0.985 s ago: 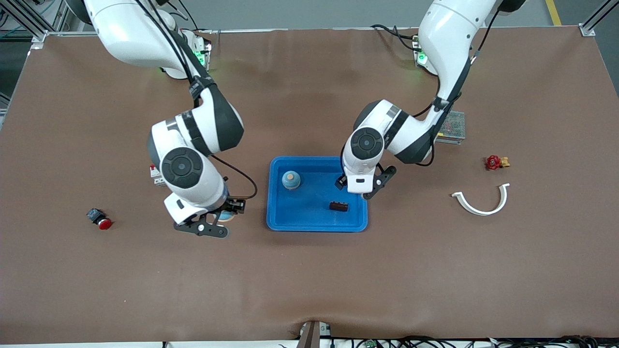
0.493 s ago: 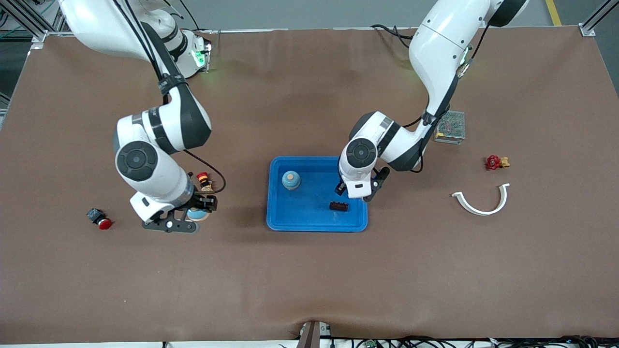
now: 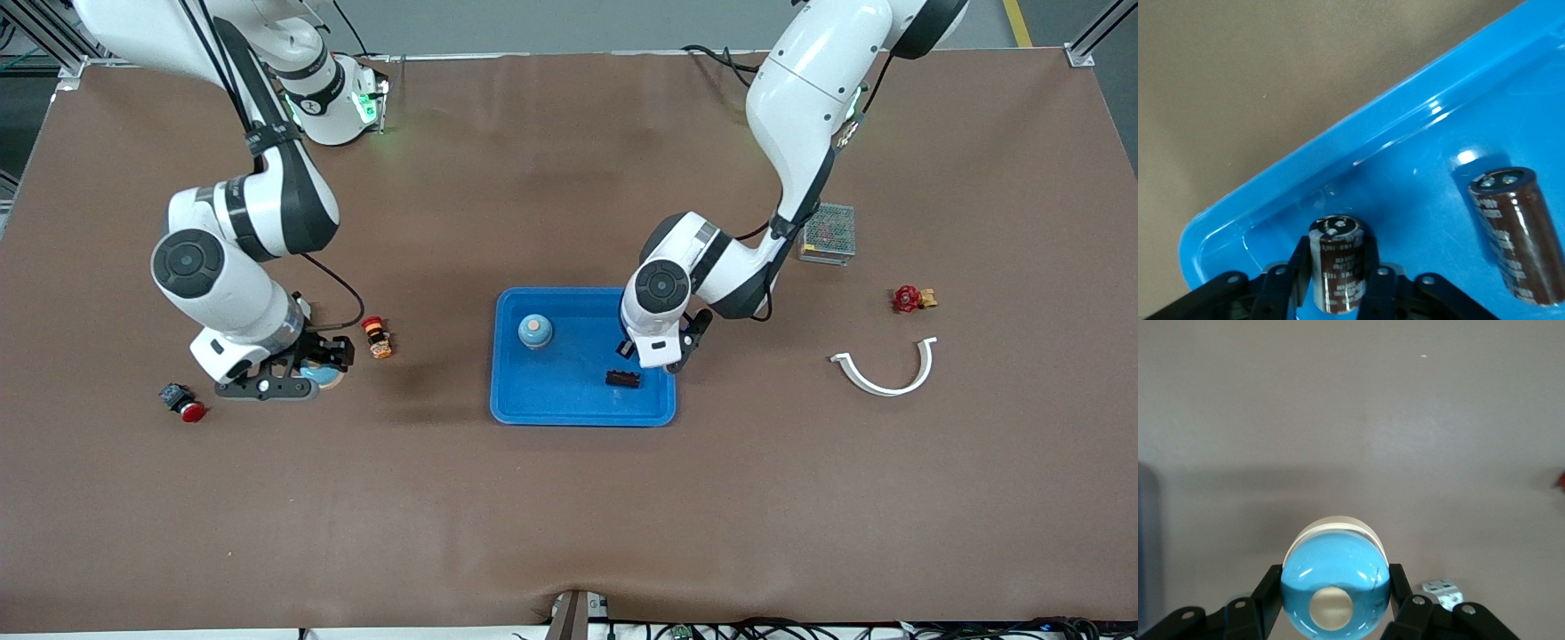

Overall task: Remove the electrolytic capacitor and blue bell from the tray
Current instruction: 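Carry the bell toward the red button while the left gripper carries capacitor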

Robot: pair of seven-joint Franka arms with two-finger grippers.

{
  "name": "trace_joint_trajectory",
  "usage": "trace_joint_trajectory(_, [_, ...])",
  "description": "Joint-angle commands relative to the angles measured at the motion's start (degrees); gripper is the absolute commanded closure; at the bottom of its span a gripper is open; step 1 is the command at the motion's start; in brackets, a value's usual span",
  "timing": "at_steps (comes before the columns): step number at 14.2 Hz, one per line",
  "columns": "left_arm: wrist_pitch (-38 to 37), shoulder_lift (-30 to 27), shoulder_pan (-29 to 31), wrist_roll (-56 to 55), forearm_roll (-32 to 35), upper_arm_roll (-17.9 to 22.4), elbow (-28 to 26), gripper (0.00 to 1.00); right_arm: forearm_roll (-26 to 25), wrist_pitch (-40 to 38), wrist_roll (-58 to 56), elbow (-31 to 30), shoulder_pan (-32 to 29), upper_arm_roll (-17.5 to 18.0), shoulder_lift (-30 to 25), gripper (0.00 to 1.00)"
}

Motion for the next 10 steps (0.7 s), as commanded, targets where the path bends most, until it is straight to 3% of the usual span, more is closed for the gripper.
trace_joint_trajectory(1, [-0.3, -1.7, -0.4, -0.7, 0.8, 0.2, -0.1, 1.00, -0.9, 2.8, -4.3, -8.3, -3.4, 1.1, -6.6, 1.00])
trace_joint_trajectory(6, [-11.2, -11.2, 0.7, 0.4, 1.2, 0.2, 0.0, 1.00, -0.9, 11.2, -10.7, -19.8, -7.5, 1.1, -11.8, 1.00])
trace_joint_trajectory(10, [-16.4, -15.6, 6.9, 7.7, 1.3, 0.3, -0.6, 1.00, -0.8, 14.4, -15.8, -25.9, -11.5, 1.1, -14.6, 1.00])
